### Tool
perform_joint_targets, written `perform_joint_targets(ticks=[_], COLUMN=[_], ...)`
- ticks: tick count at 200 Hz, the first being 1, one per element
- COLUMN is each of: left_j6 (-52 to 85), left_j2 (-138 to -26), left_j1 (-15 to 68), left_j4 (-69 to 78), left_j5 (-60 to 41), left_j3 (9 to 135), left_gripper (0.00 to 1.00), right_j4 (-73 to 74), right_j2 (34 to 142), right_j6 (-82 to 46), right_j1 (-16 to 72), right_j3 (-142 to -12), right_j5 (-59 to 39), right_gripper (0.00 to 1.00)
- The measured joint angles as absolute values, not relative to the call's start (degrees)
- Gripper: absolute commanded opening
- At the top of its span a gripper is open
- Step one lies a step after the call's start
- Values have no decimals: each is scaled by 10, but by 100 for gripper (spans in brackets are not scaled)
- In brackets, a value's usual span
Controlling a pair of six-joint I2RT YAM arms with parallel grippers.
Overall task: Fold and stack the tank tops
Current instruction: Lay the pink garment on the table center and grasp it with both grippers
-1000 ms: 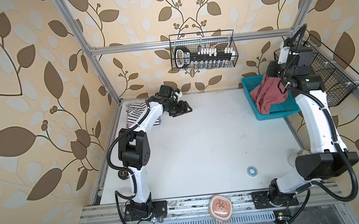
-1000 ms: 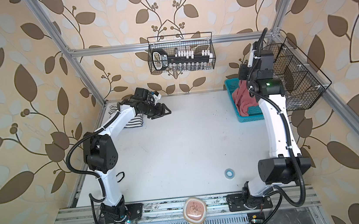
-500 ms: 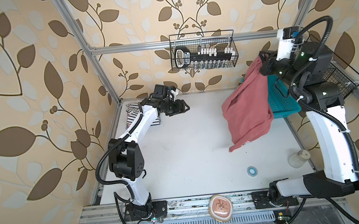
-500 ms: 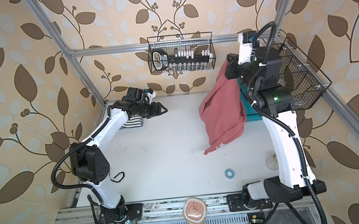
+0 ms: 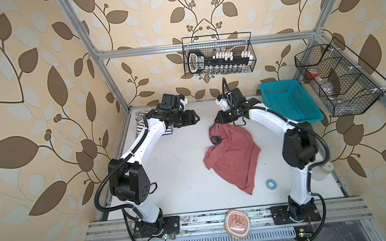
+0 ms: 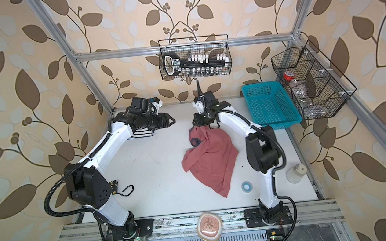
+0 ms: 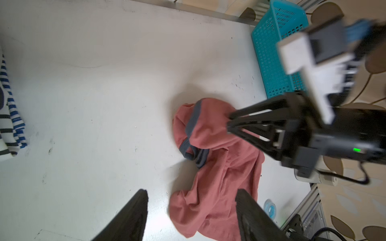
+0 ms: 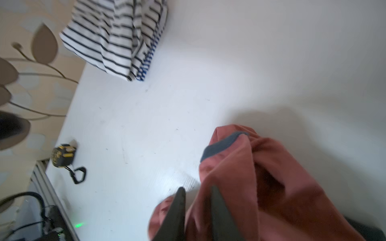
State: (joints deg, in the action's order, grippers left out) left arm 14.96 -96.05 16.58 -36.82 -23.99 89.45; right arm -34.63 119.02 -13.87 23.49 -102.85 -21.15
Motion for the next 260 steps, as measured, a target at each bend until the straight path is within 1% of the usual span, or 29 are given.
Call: perform_joint_targets(ticks=[7, 13, 36, 52, 74, 98, 121, 145, 174, 193, 220, 260], left_j6=[150, 151, 149, 136, 106, 76, 59, 49, 48, 49, 56, 76], left_j2=[-961, -961, -961, -961, -972, -991, -1018, -1060, -1103, -1112, -1120, -1154], left_j1=[166, 166, 170, 185, 230, 302, 359, 386, 395, 404, 417, 423], left_j4=[-368, -368, -383, -417, -484, -548, -592, -639, -662, -663, -658, -639], left_j5=[-241, -244, -257, -259, -248, -229, -204, -166, -135, -121, -113, -100], left_j3=[892, 890, 887, 890, 900, 901, 901, 902, 902, 900, 892, 886], left_gripper=[66, 63, 62, 62, 64, 66, 65, 60, 59, 59, 62, 63], right_j4=[-345, -345, -340, -322, -318, -330, -345, -372, -411, -429, -442, -448], right_j2=[1216, 1226, 1211, 1146, 997, 844, 737, 681, 635, 598, 548, 524], right_j6=[-145, -143, -153, -154, -156, -163, -191, -242, -305, -342, -390, -436], right_j1=[237, 238, 235, 229, 212, 206, 229, 286, 365, 391, 409, 425], right_j3=[-1041, -1046, -1041, -992, -879, -769, -642, -524, -445, -412, -357, -297], right_j5=[-223, -228, -231, -221, -180, -127, -106, -97, -83, -72, -64, -66], right_gripper=[52, 55, 59, 62, 65, 63, 56, 46, 40, 40, 45, 48])
